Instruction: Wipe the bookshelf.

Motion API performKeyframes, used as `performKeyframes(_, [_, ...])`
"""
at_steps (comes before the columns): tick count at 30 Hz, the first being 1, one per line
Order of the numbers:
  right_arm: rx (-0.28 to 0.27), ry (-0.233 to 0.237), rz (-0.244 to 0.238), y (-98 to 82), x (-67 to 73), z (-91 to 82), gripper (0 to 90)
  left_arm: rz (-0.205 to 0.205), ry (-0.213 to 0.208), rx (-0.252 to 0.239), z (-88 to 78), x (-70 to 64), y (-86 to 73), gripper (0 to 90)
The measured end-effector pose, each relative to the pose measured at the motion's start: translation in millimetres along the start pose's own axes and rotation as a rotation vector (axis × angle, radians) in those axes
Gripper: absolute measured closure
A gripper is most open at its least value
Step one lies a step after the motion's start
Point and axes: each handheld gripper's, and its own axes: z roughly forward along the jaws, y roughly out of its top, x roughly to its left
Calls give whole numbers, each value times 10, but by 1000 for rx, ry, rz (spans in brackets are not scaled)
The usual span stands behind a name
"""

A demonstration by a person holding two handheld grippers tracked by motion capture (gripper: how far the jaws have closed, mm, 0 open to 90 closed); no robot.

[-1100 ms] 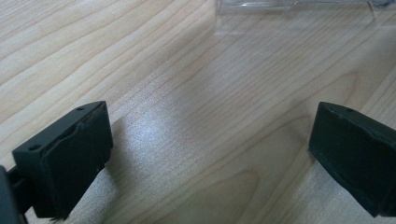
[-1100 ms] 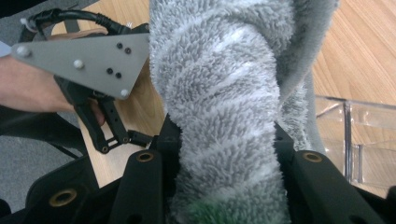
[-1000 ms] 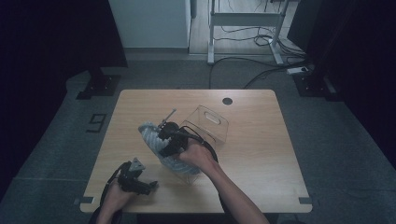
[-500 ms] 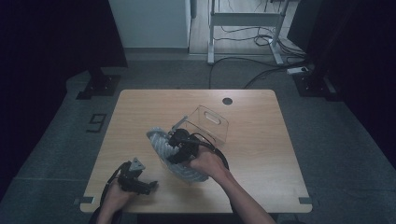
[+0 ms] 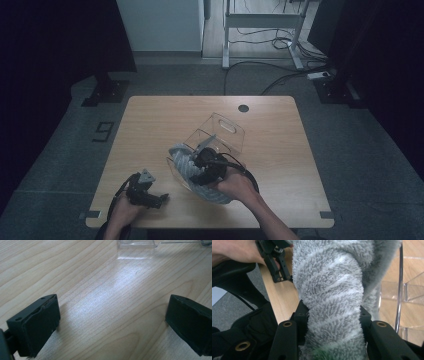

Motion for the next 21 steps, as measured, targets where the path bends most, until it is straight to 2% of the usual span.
performKeyframes(16, [-28,1,18,-327,8,17,596,0,1,1,-2,4,0,0])
performKeyframes(21, [-22,-14,12,-410,22,61,601,-2,2,1,-1,5,0,0])
